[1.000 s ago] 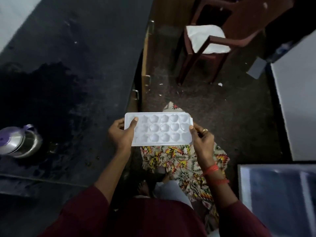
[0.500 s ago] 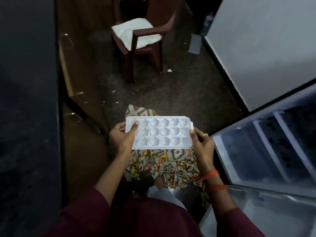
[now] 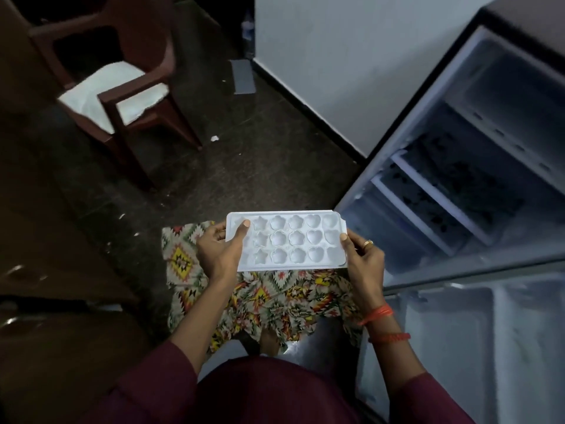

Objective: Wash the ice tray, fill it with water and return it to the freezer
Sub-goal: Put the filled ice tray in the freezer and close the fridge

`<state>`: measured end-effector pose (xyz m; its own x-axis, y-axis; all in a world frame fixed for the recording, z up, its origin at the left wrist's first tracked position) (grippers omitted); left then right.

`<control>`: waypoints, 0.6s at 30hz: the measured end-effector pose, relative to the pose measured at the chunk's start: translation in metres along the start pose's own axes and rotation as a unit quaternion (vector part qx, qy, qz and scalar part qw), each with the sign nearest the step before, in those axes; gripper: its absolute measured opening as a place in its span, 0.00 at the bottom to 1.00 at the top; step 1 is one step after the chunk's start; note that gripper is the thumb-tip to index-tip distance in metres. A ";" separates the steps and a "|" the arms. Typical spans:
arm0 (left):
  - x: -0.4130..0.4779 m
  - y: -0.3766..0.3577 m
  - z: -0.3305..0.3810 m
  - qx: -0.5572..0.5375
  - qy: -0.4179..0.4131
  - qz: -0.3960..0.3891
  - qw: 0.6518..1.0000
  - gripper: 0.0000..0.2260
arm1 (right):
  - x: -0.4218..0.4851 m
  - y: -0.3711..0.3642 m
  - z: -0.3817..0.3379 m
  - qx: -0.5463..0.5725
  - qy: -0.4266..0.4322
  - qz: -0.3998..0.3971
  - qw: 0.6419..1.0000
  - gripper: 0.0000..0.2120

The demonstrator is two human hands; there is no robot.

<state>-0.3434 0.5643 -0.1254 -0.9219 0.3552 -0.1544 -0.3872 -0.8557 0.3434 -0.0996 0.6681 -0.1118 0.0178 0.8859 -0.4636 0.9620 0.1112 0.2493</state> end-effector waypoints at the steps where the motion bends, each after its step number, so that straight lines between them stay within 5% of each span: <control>1: 0.000 -0.010 0.005 0.002 -0.006 -0.015 1.000 0.18 | 0.002 0.007 0.000 0.008 -0.008 0.015 1.000 0.15; 18: 0.014 -0.192 0.081 0.015 -0.082 -0.285 0.955 0.13 | 0.048 0.081 -0.001 0.149 -0.087 0.238 0.956 0.16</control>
<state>-0.2828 0.7643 -0.1182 -0.5502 0.8161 -0.1770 -0.8239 -0.4959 0.2743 -0.0207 0.7199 -0.1130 0.4929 0.7124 -0.4995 0.8680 -0.4422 0.2259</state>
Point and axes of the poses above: each hand's wrist, its own x-axis towards the middle knuckle, its own y-axis out of the back of the hand, z = x × y, the point moved 2 cm from there along x, towards the middle knuckle, and after that the axes turned 13 degrees about -y, right-handed, at the moved point
